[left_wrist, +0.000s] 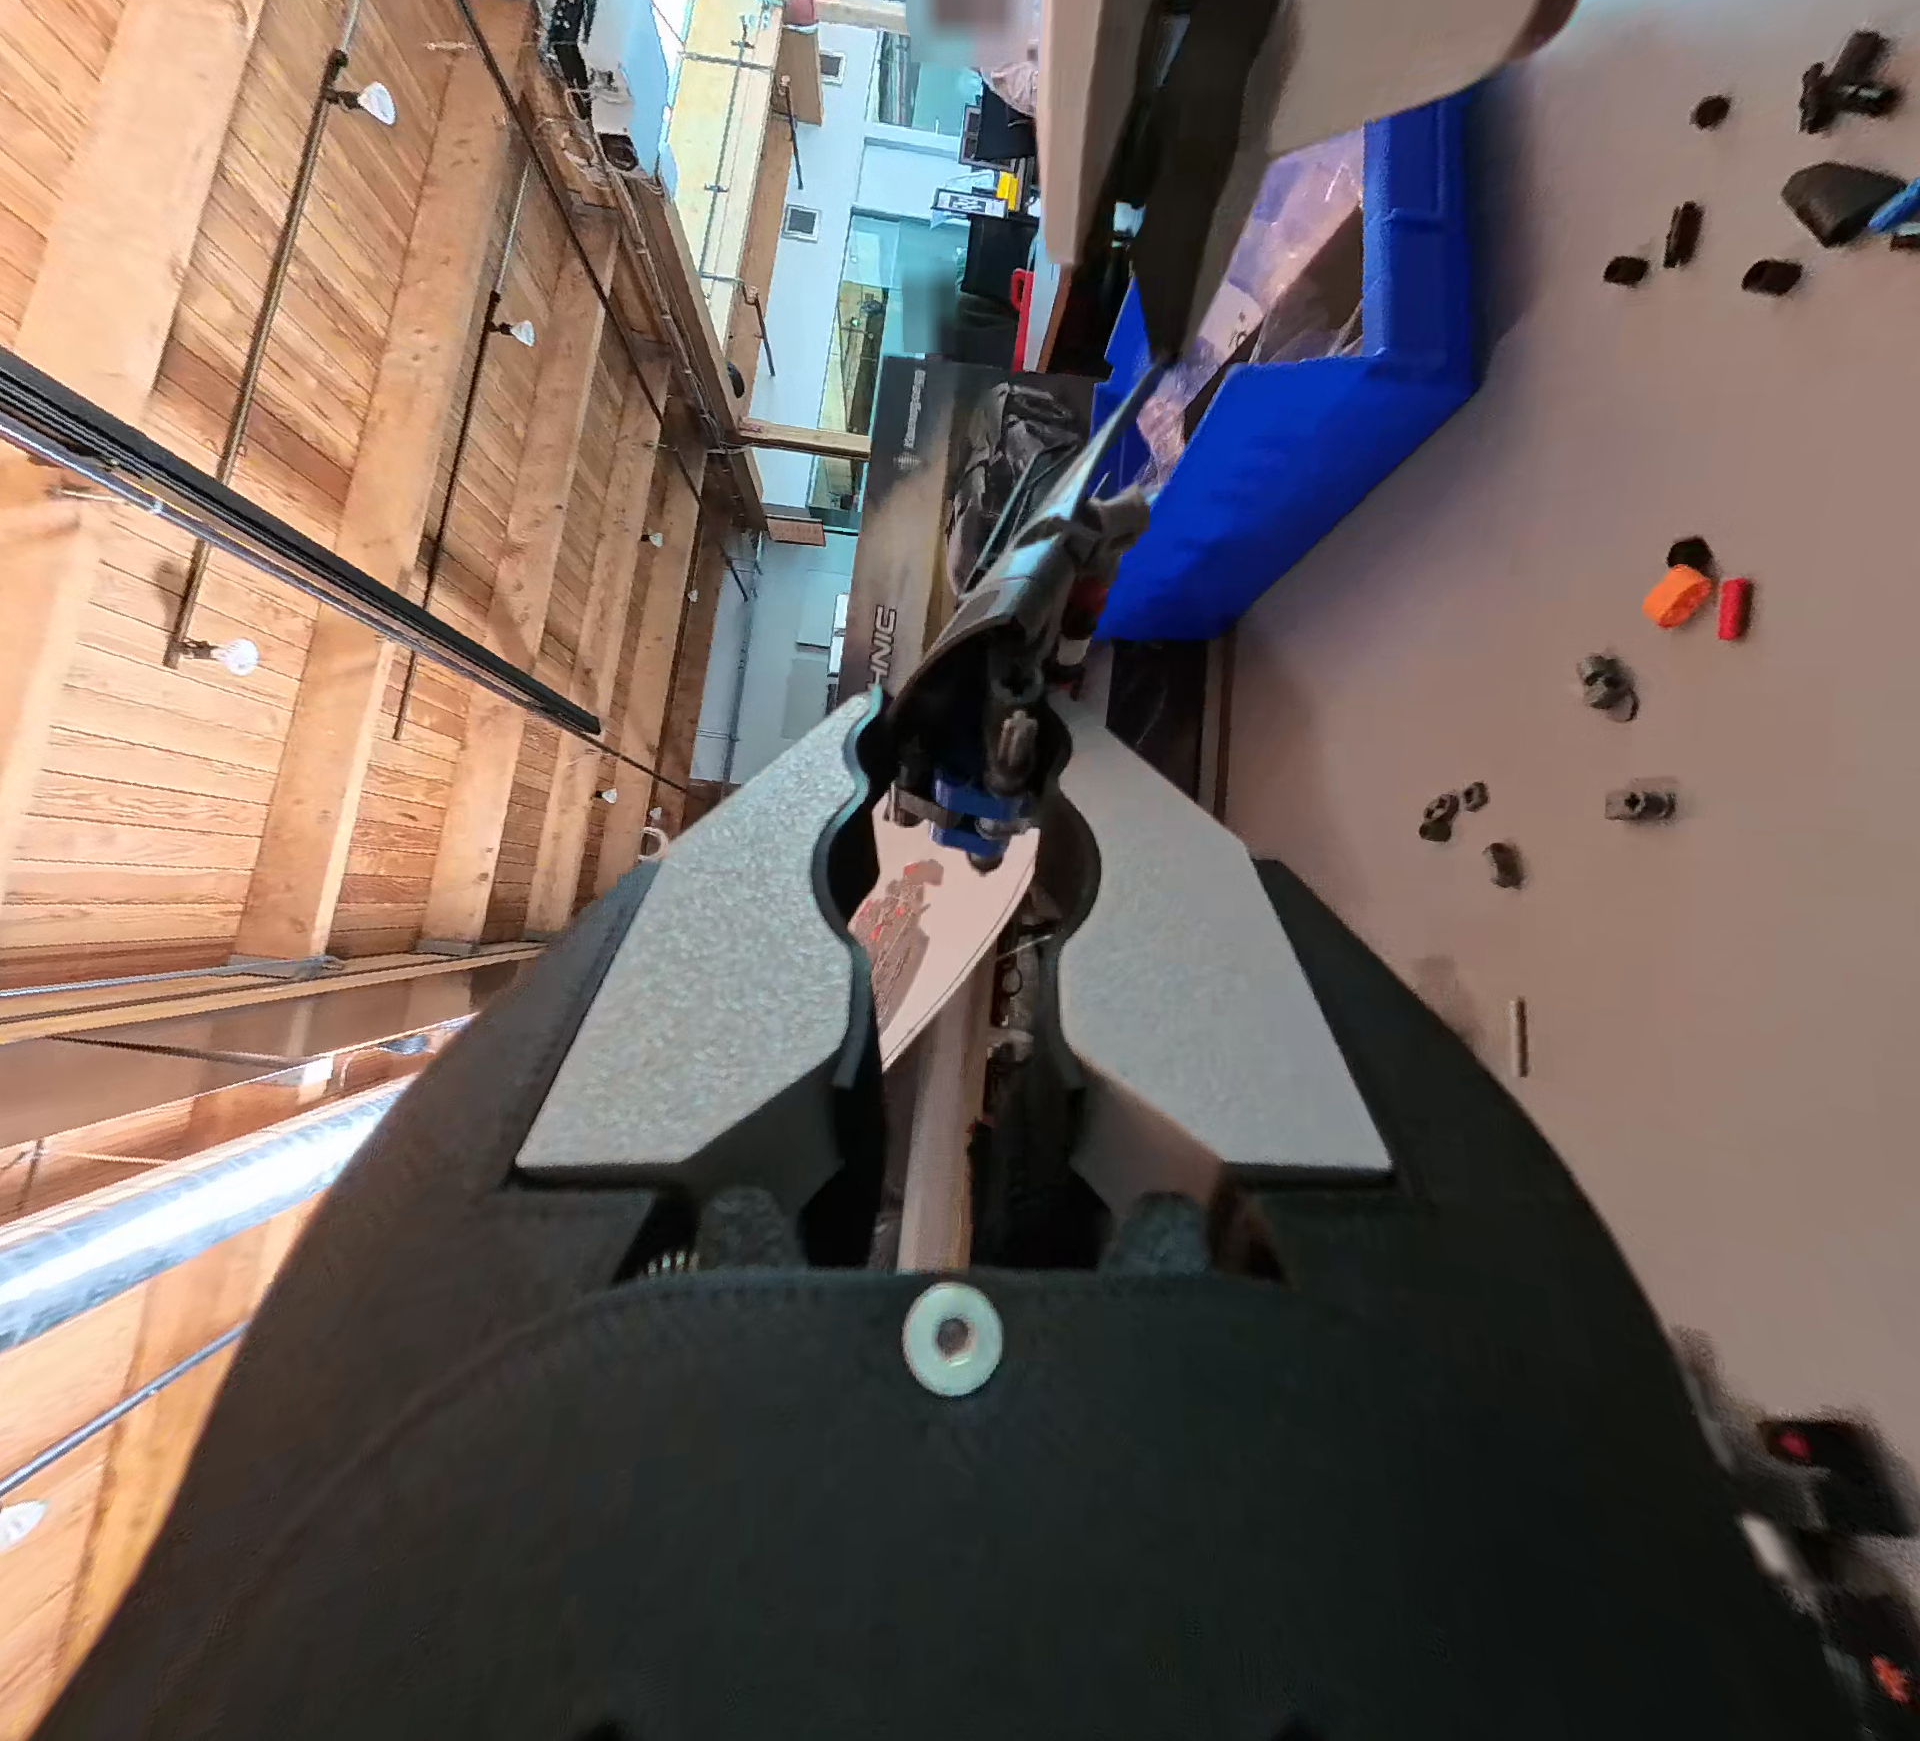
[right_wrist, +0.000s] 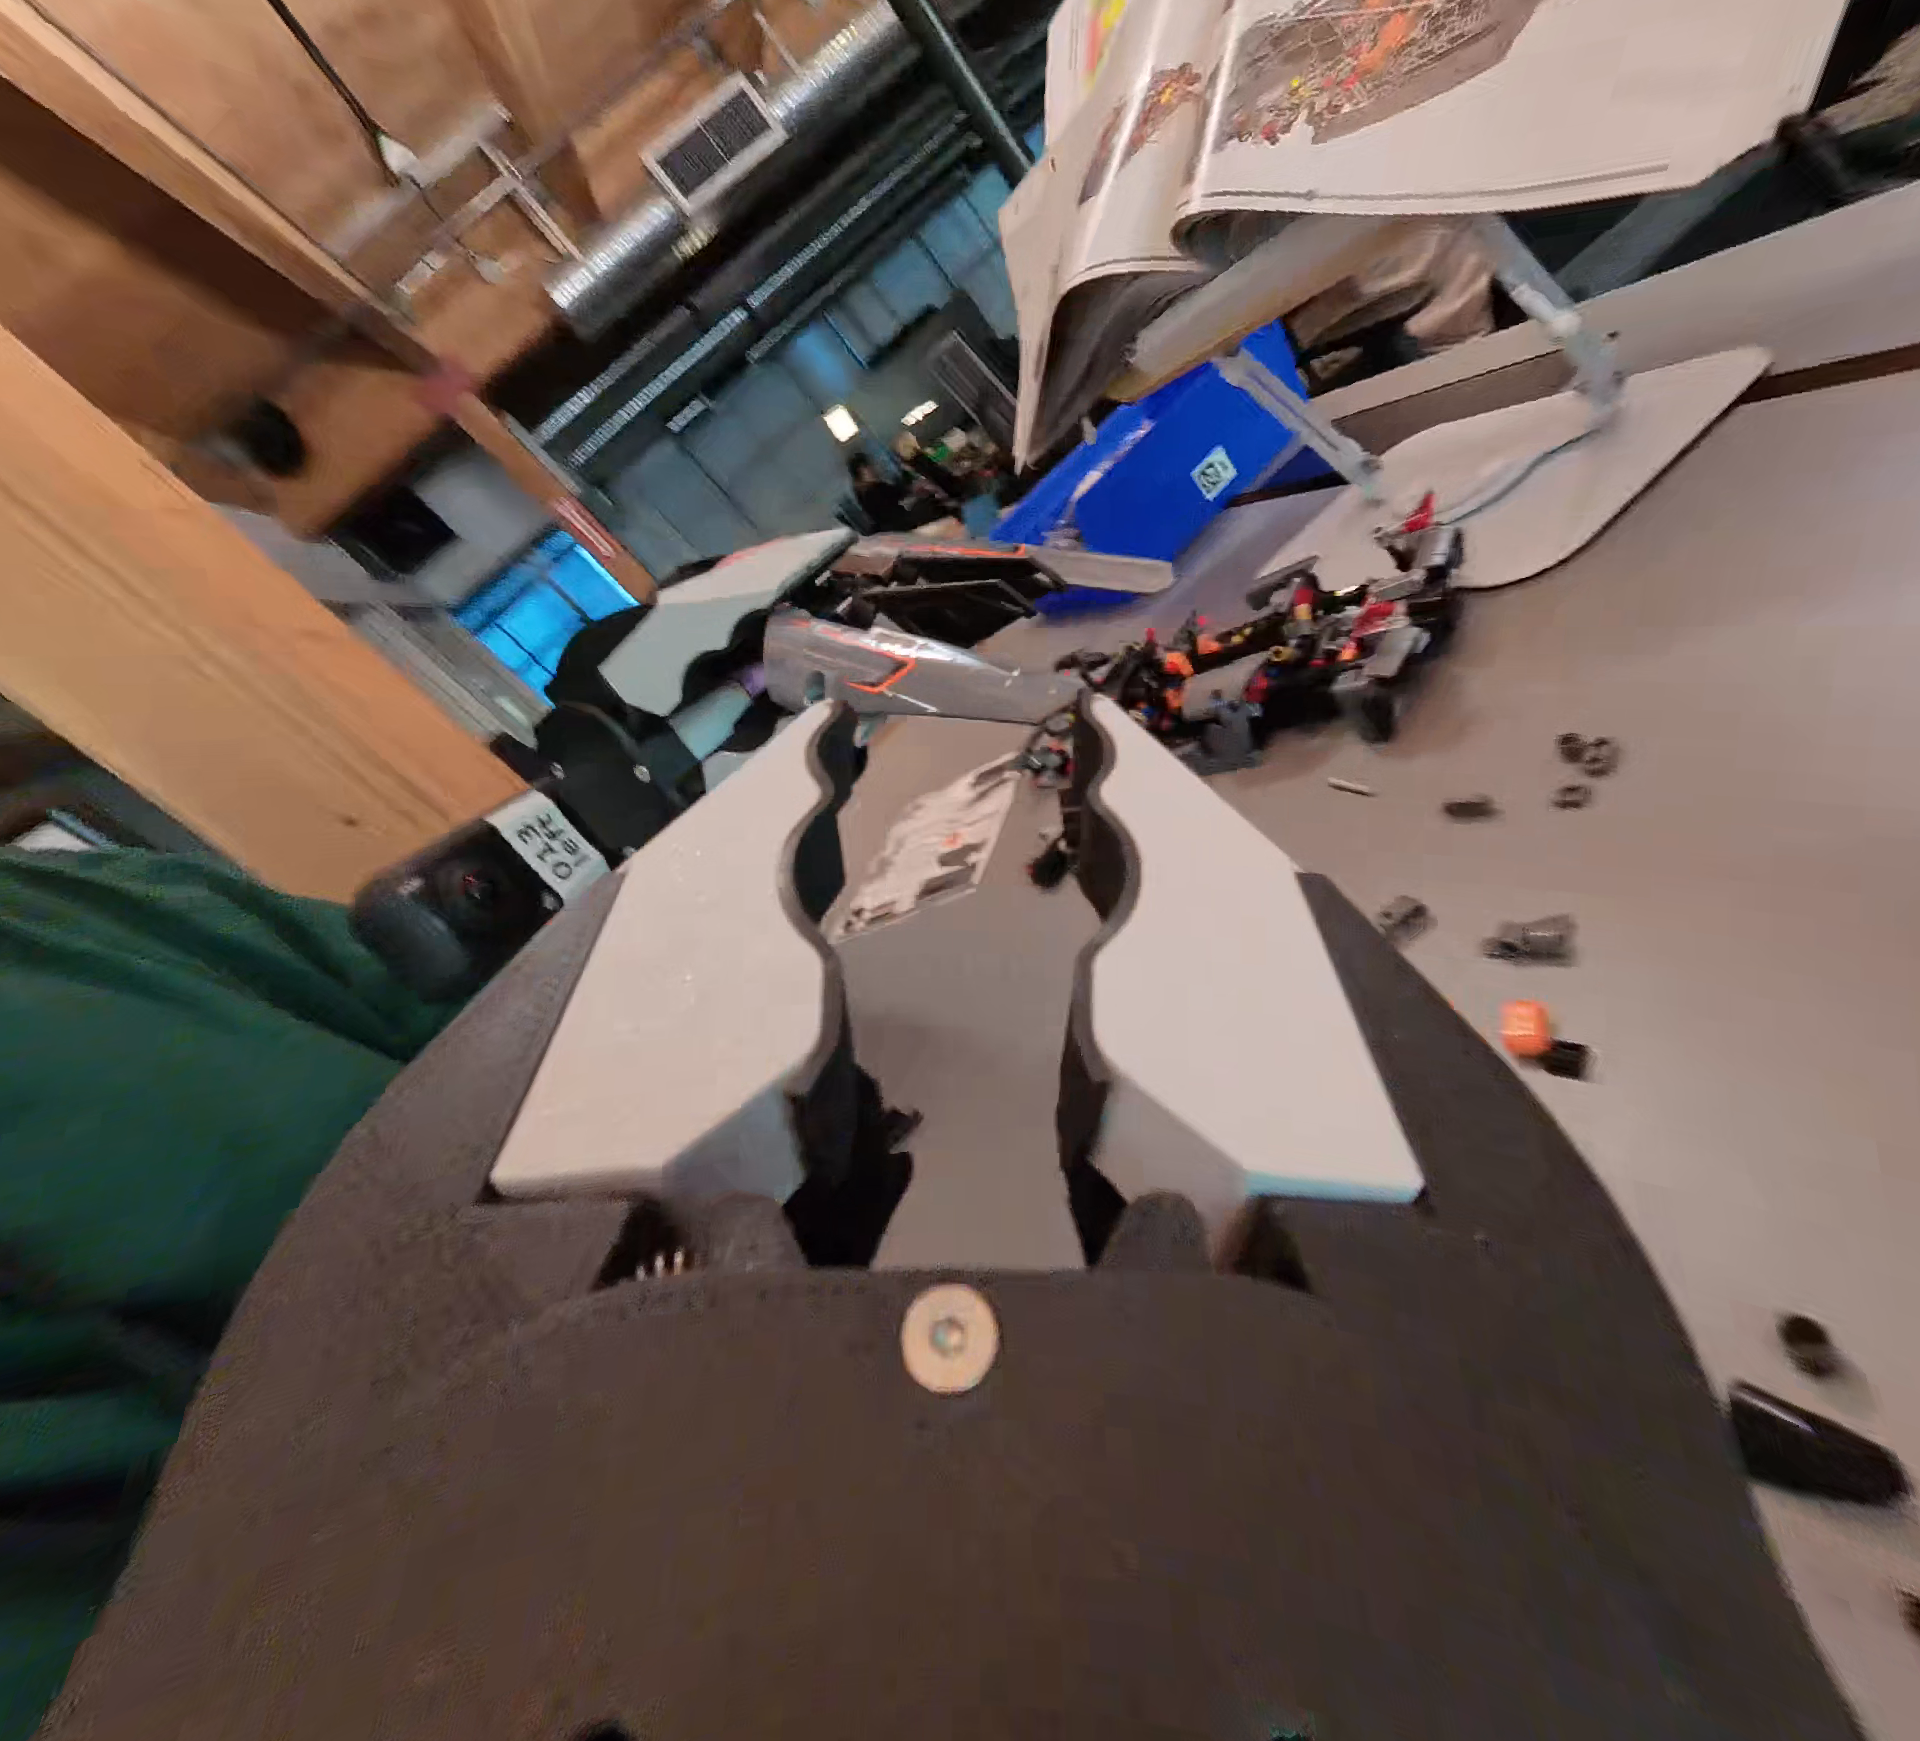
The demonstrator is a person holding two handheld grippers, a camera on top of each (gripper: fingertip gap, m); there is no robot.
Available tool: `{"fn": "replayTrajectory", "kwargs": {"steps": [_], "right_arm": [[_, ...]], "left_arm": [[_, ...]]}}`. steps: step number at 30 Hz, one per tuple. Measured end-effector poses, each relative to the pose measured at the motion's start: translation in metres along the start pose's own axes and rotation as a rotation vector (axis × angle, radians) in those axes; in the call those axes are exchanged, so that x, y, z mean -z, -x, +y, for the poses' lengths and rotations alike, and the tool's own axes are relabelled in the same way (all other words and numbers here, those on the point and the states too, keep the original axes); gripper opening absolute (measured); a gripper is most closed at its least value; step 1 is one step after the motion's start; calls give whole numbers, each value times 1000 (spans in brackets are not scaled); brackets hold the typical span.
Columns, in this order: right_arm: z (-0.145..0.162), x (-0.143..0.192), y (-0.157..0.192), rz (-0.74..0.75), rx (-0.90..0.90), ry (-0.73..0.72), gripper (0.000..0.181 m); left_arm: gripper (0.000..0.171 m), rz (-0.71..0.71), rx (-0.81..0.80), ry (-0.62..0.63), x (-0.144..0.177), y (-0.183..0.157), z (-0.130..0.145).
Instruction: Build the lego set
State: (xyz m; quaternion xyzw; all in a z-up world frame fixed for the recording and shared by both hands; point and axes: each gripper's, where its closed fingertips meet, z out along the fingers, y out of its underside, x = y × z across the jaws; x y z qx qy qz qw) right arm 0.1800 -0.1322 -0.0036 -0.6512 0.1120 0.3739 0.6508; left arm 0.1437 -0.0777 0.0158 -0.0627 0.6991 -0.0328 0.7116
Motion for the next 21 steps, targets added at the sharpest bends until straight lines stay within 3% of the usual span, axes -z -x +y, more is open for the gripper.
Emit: {"fn": "replayTrajectory", "kwargs": {"steps": [2,5,11,21], "right_arm": [[0,-3,-3,-13,-19,-24,38],[10,-20,2,-71,-78,3,50],[21,-61,21,-189,-118,10,23],[20,-102,39,-257,-40,23,7]], "left_arm": [[23,2,1,7,7,0,6],[23,0,9,22,16,-1,12],[23,-17,49,29,30,-5,17],[33,-25,206,95,54,-6,56]]}}
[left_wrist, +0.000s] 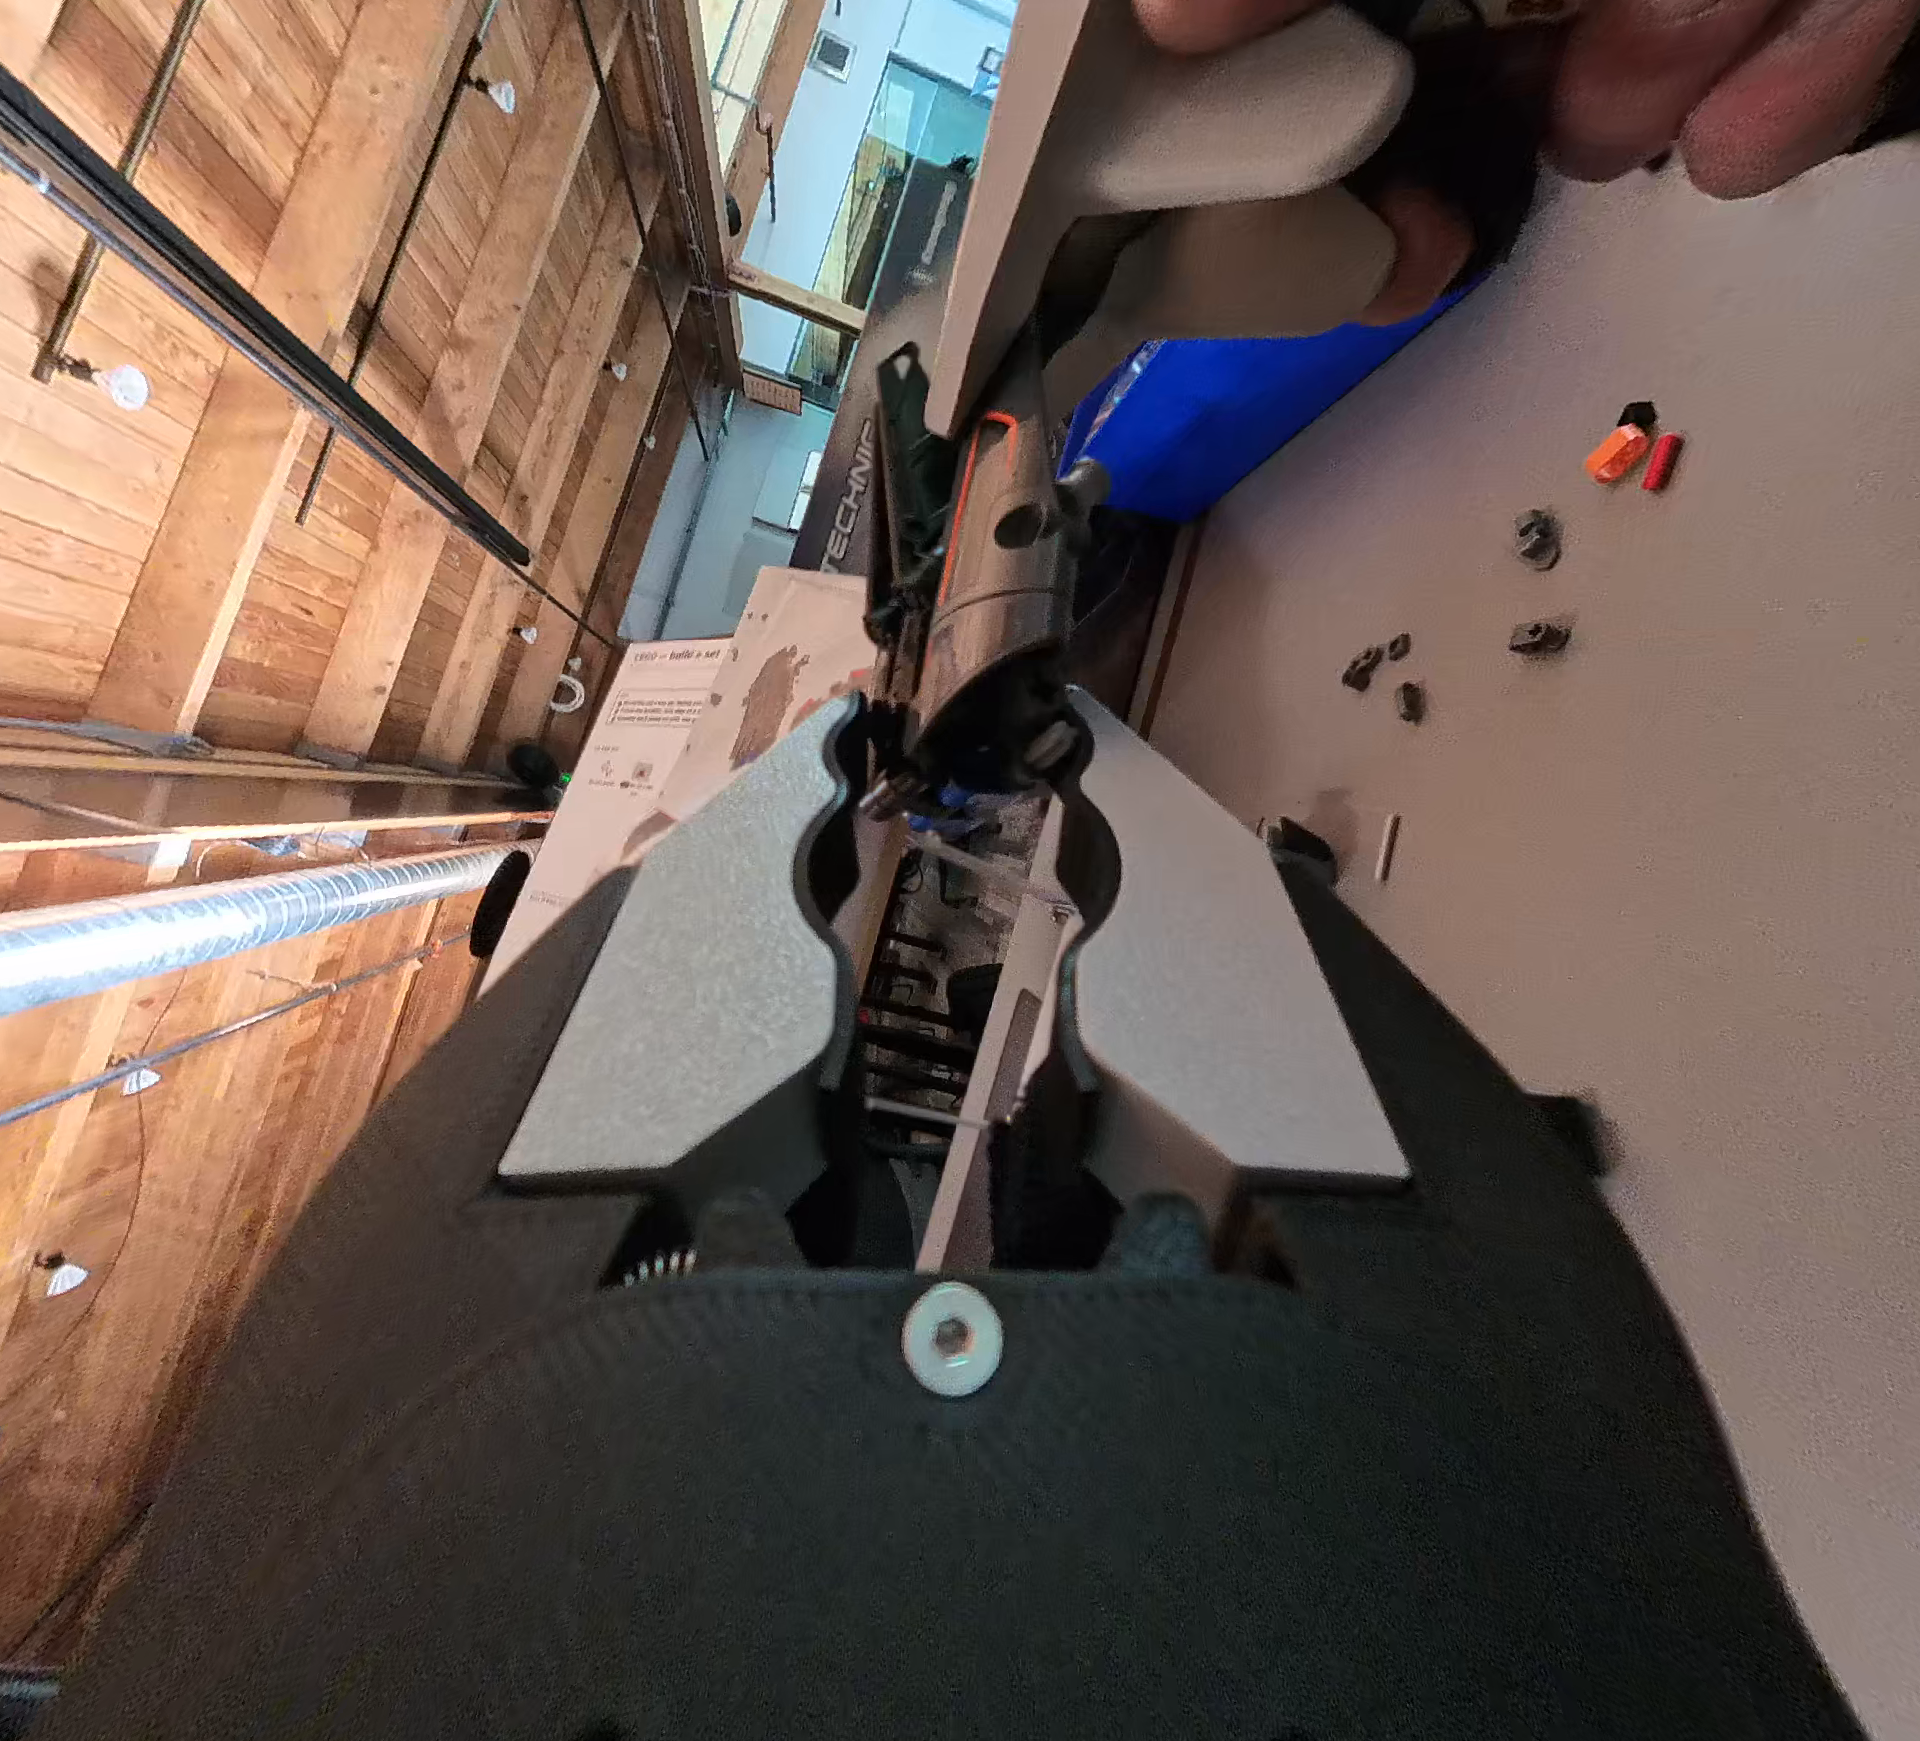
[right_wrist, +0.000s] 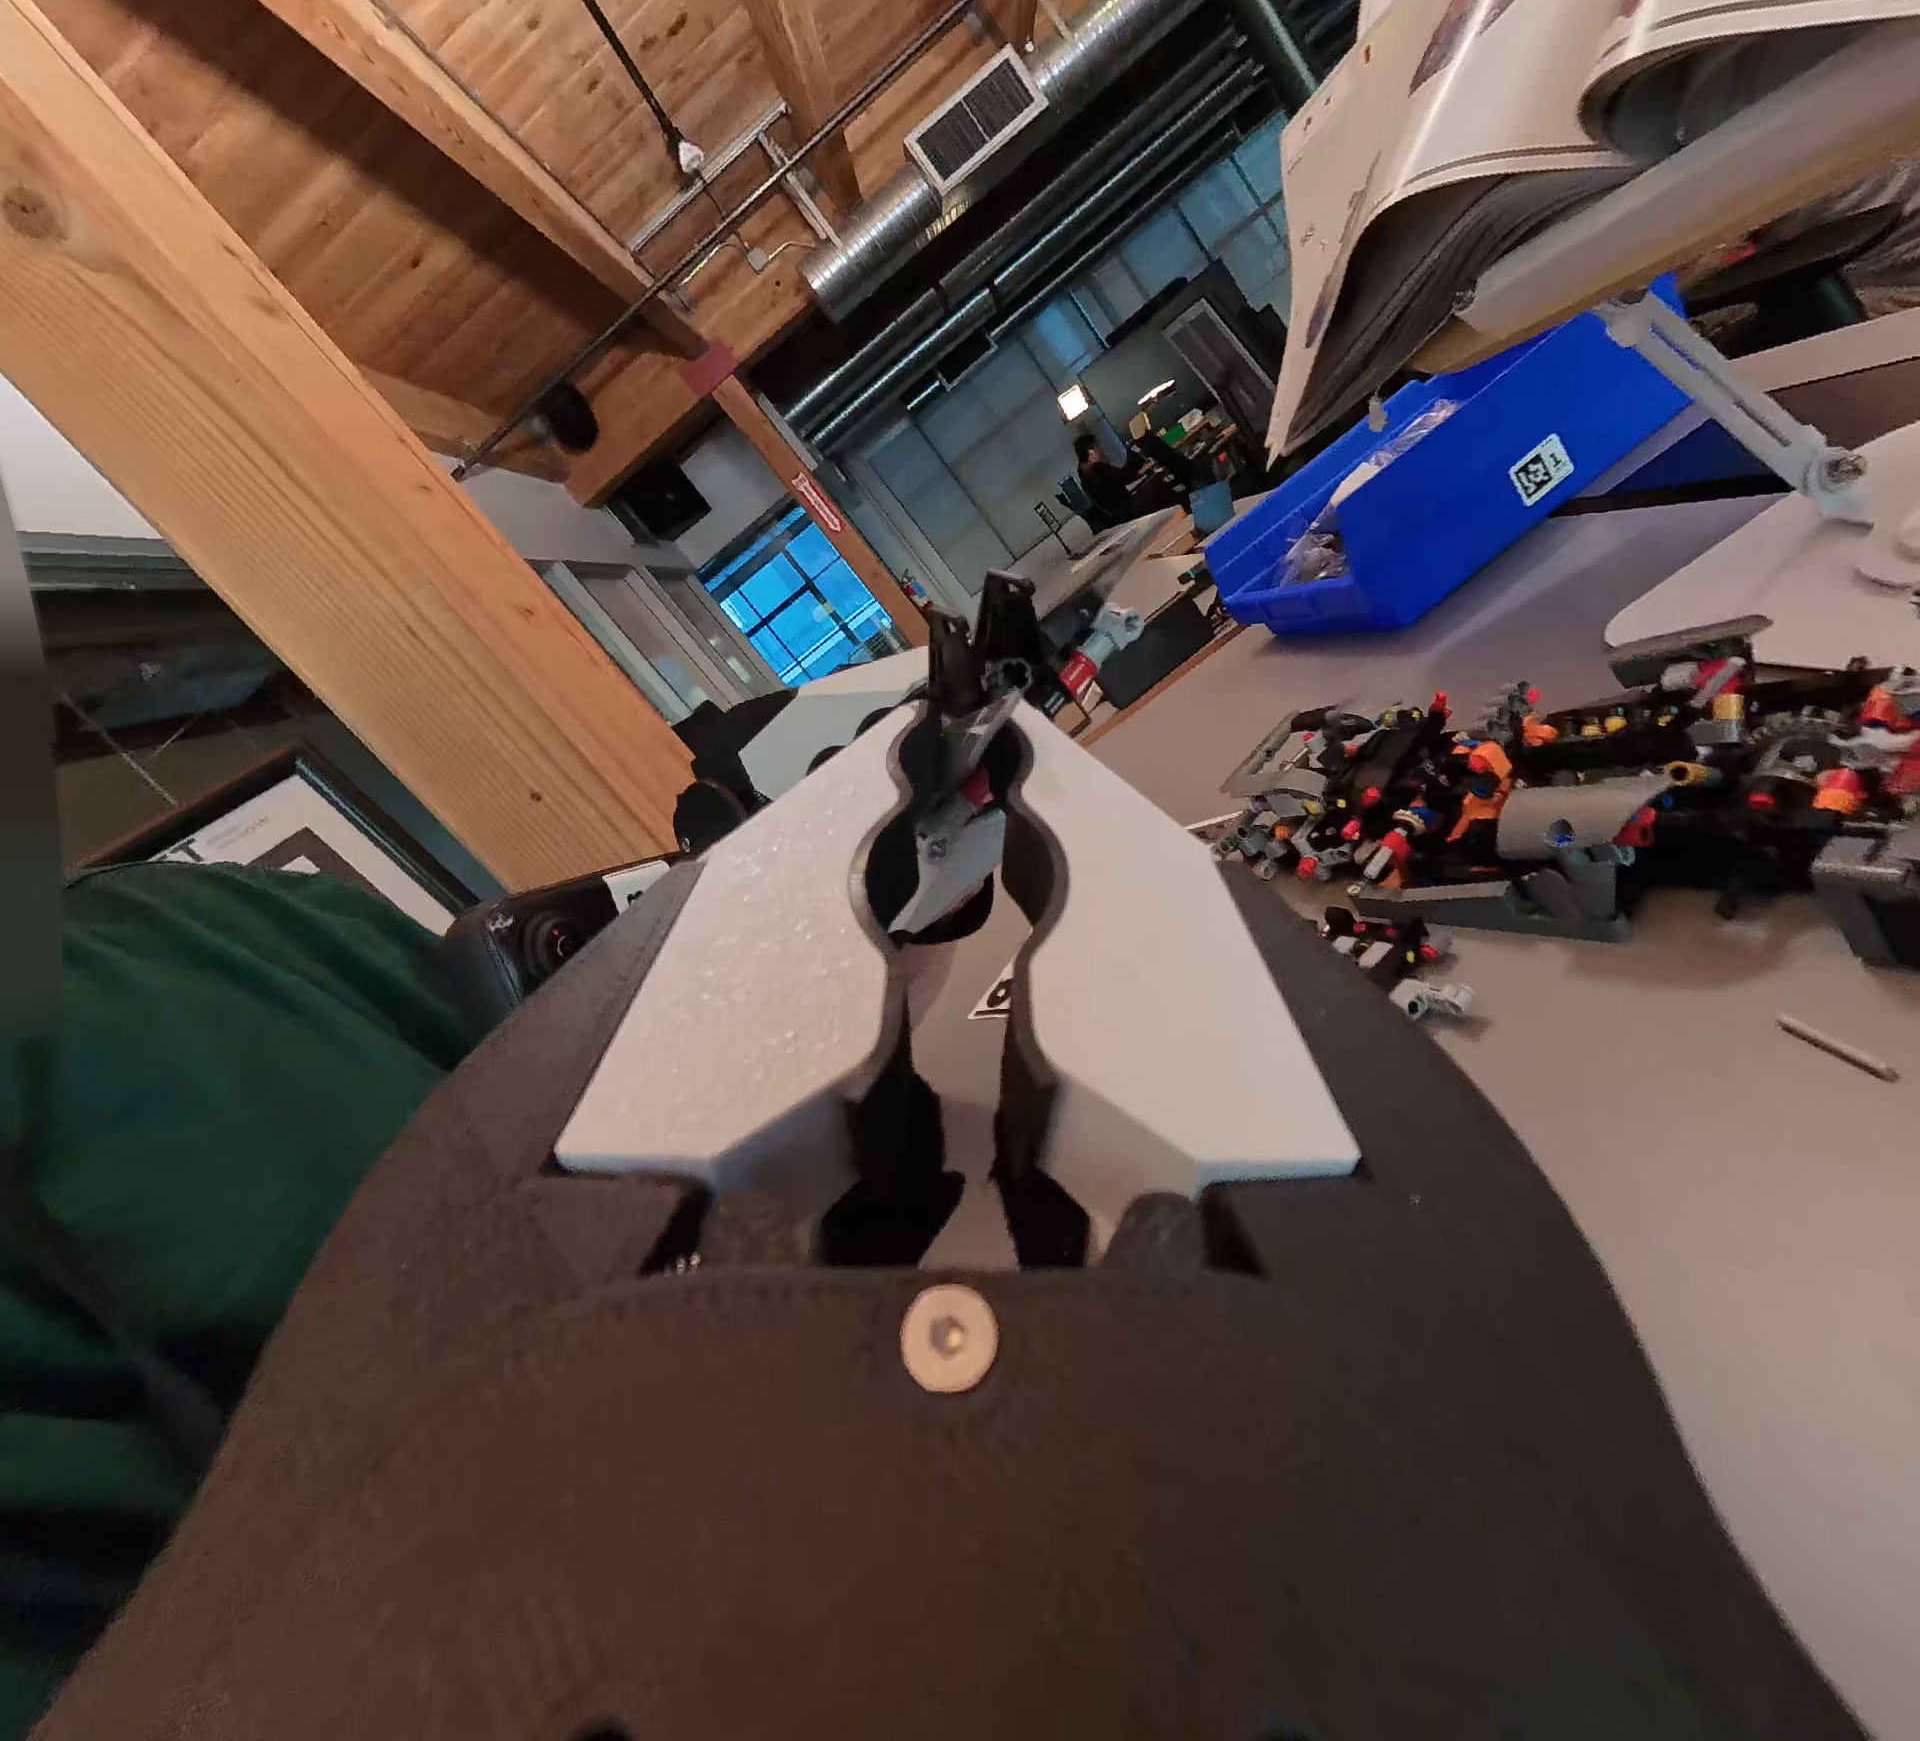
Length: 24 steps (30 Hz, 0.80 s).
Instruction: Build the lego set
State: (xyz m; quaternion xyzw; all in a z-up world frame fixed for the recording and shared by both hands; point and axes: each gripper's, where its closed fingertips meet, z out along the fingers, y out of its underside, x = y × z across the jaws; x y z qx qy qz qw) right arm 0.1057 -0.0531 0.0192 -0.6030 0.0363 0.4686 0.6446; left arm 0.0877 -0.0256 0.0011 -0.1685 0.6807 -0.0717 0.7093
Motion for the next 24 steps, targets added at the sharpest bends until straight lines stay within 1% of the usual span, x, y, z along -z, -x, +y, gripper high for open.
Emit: {"fn": "replayTrajectory", "kwargs": {"steps": [5,10,19,22,24], "right_arm": [[0,-14,1,-16,-13,24,6],[1,-24,3,-17,0,25,3],[2,-38,6,-38,-30,19,4],[4,-41,5,-35,-30,24,4],[4,-43,5,-37,-34,16,0]], "left_arm": [[34,-34,18,17,7,6,11],[42,-62,45,10,11,8,18],[36,-91,104,-3,23,16,23],[39,-63,151,-7,25,15,27],[46,-48,158,-23,28,13,26]]}}
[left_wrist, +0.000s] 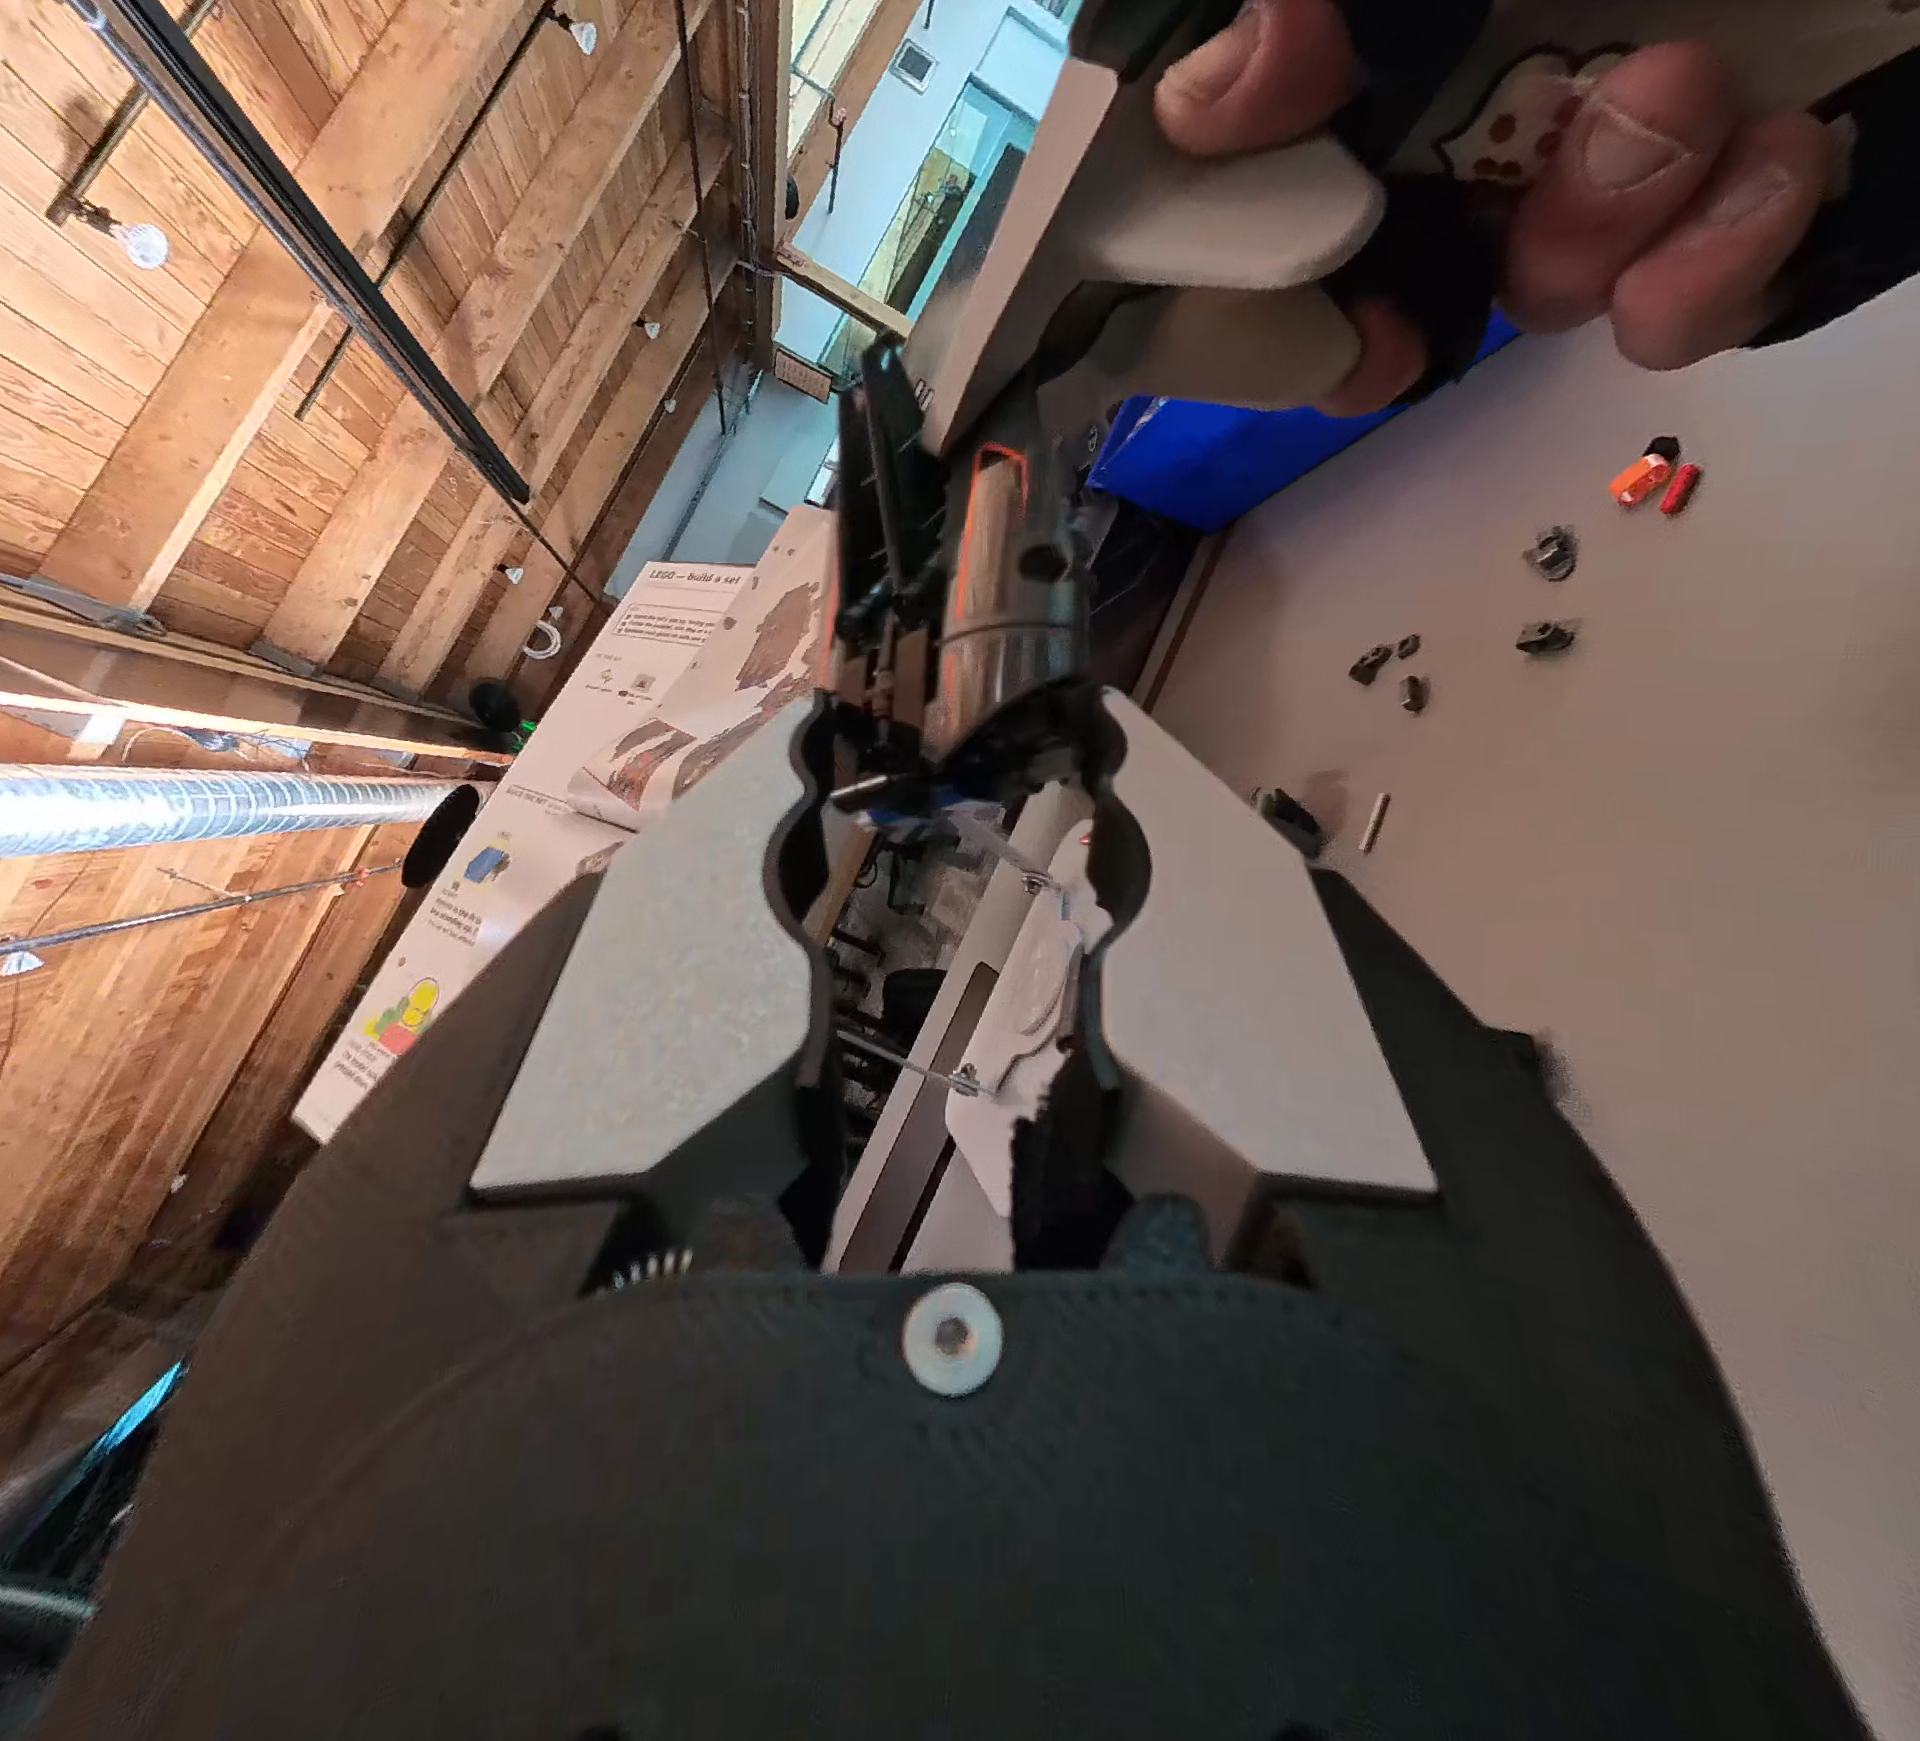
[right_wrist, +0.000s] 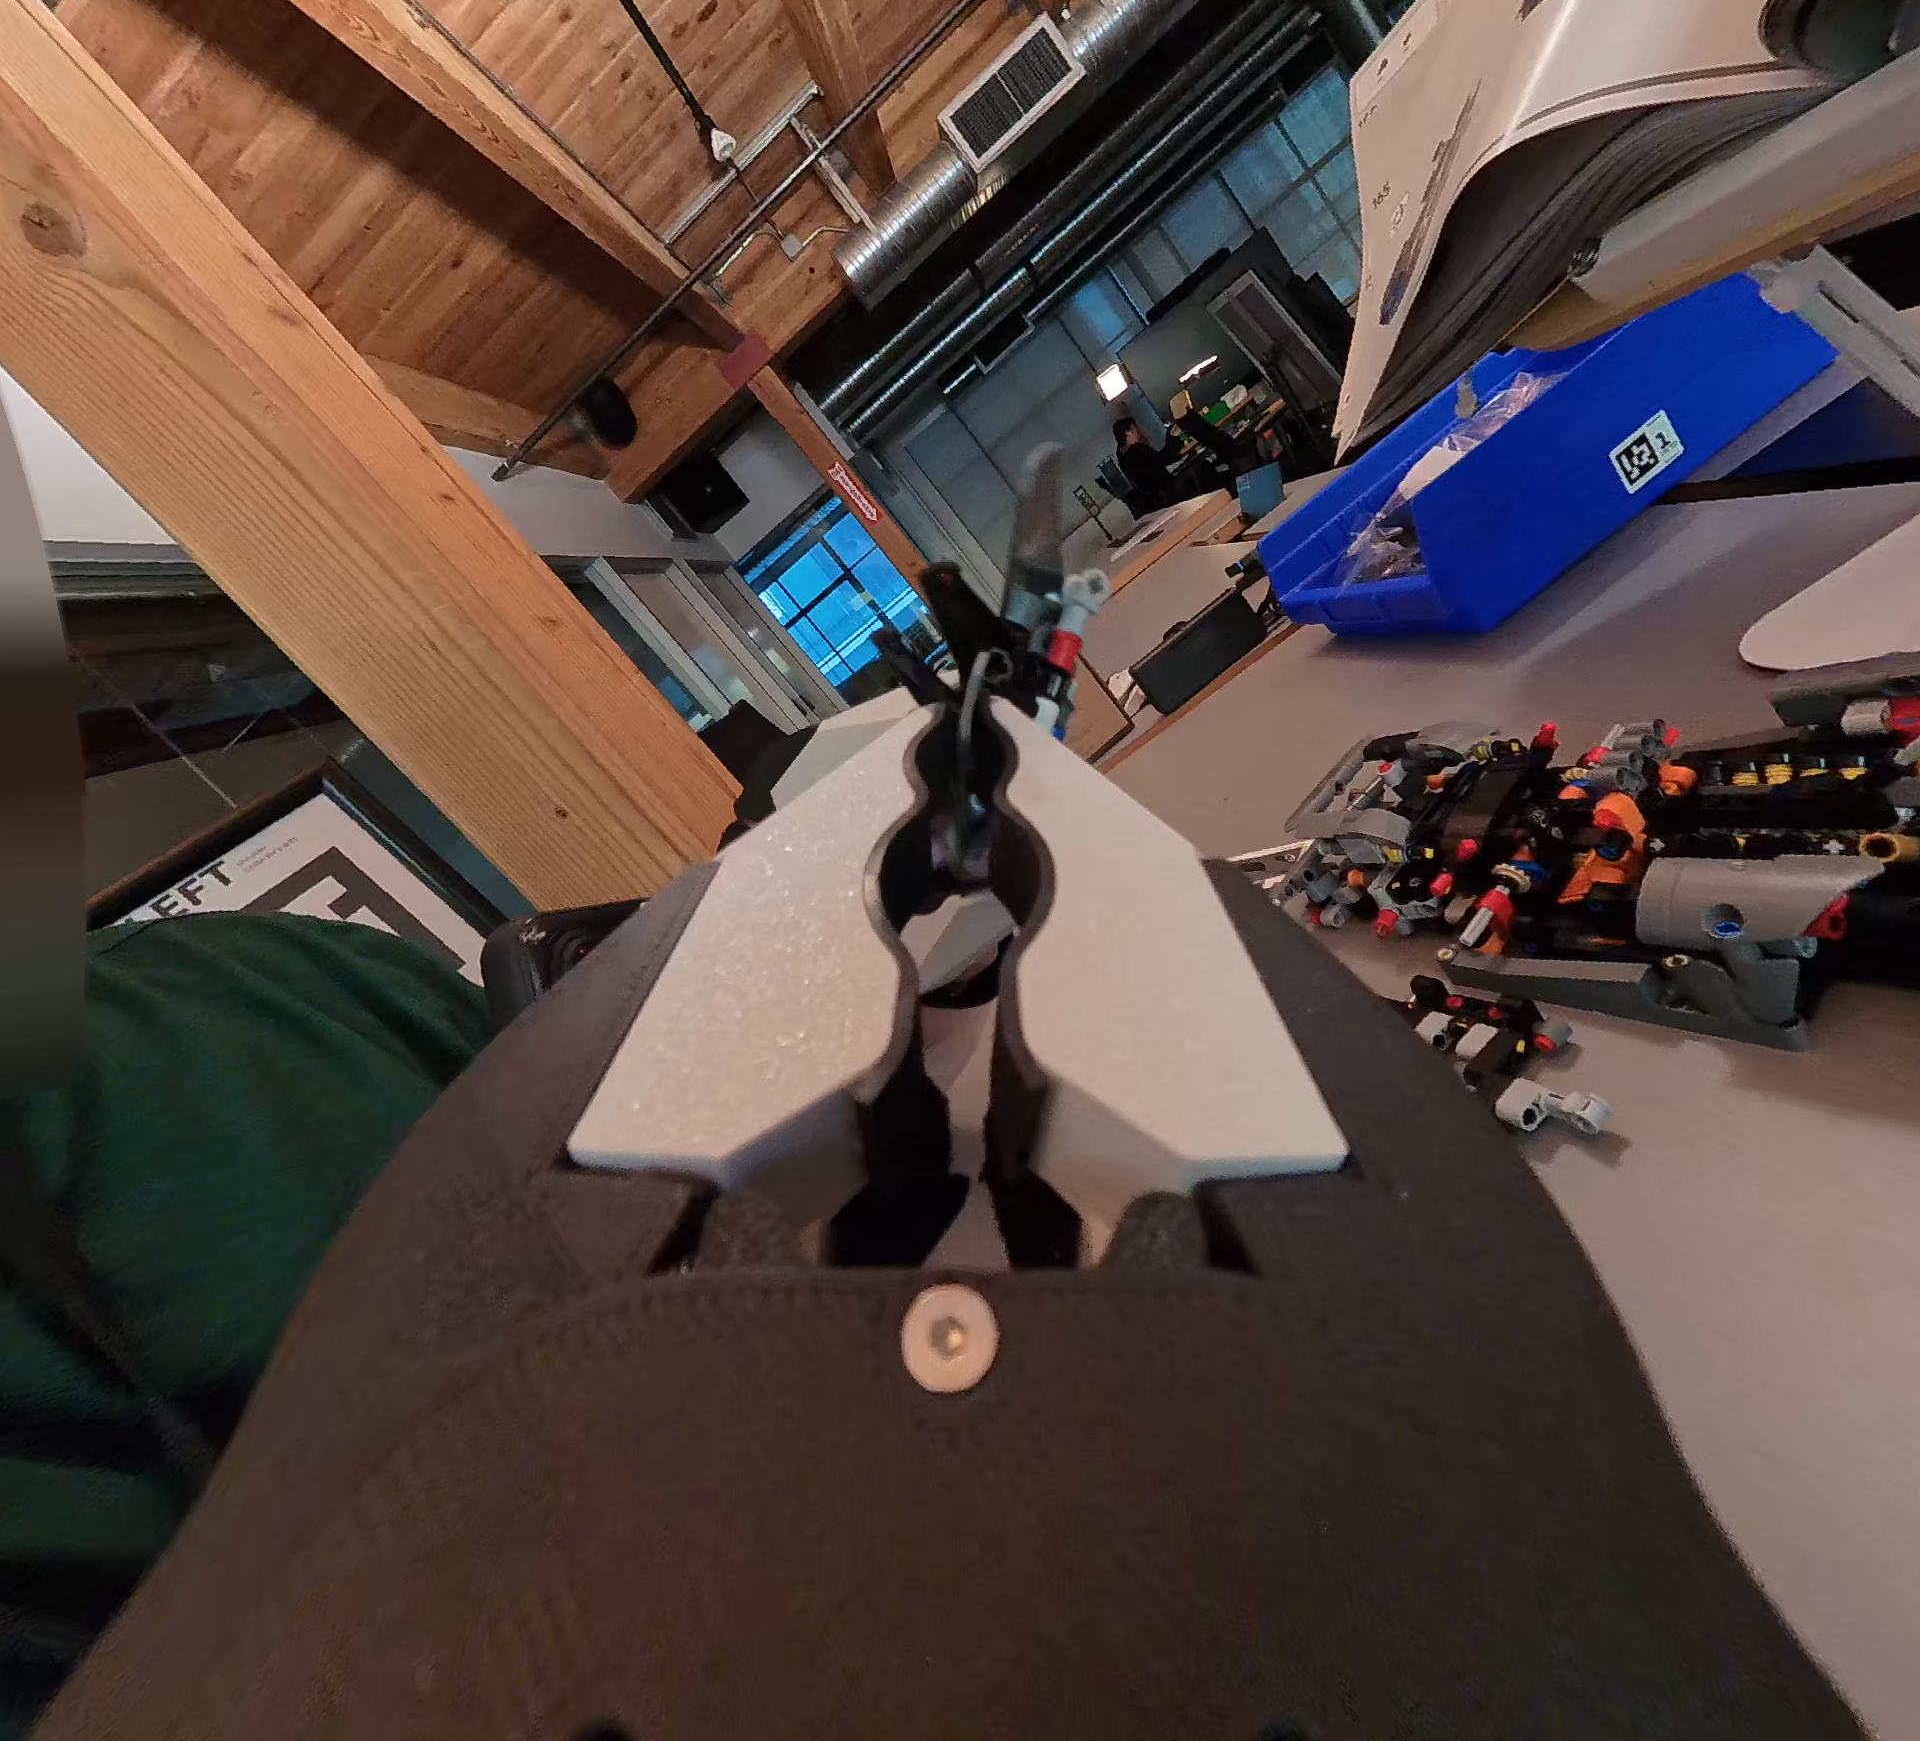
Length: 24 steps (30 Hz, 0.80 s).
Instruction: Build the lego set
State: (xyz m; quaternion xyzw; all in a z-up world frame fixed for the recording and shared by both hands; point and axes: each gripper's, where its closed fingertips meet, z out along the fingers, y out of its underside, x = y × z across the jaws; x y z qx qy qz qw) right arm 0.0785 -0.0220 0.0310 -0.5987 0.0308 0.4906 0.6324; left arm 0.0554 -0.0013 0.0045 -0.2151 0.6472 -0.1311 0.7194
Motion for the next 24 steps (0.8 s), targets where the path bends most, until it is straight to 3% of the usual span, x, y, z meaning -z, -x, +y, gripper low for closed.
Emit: {"fn": "replayTrajectory", "kwargs": {"steps": [11,13,18,24], "right_arm": [[-1,28,-2,73,23,7,0],[8,40,-8,119,18,49,0],[45,68,-34,252,-53,162,0],[91,73,-52,314,-146,313,0]], "left_arm": [[44,160,85,10,31,-26,11],[35,227,110,37,41,-38,20],[39,280,143,135,57,-49,54],[43,263,186,219,59,-36,86]]}}
